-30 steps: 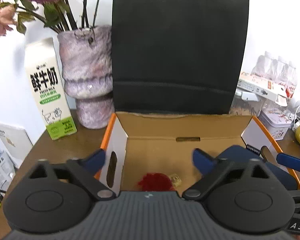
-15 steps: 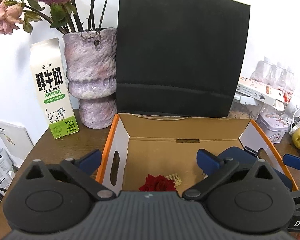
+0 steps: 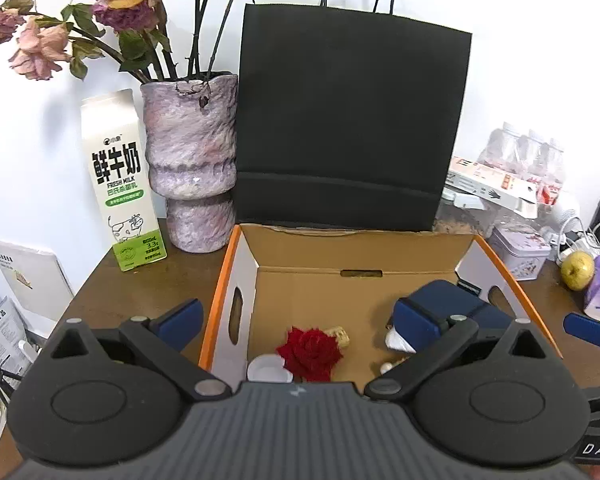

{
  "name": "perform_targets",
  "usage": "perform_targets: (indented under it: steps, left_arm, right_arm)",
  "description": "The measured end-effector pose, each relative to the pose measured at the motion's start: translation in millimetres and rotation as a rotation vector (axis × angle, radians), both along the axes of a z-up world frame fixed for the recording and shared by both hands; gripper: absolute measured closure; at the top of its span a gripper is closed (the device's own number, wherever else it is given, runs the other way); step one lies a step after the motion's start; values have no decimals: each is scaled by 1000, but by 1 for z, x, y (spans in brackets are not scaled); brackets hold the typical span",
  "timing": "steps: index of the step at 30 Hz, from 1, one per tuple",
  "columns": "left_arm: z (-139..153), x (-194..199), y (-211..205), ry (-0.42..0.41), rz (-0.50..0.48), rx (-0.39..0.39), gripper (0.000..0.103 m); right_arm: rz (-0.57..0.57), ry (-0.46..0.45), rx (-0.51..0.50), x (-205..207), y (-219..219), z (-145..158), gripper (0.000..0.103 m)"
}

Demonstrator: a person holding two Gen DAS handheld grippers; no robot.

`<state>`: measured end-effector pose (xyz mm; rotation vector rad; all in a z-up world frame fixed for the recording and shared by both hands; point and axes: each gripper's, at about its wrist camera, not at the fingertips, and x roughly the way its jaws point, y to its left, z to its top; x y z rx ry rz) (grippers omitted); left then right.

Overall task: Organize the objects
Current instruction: 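Open the left gripper to drop the rose while the right gripper releases the navy case into the box, then withdraw both grippers from the box toward the purple pouch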

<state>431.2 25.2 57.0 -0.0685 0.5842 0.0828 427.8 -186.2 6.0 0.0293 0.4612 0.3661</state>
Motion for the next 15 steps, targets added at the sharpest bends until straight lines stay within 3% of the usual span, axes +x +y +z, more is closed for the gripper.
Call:
perform_targets:
  steps: [15]
  left_arm:
    - [17, -74, 3, -16, 12, -12, 0]
  right_arm:
    - [-9, 3, -8, -72, -9, 13, 0]
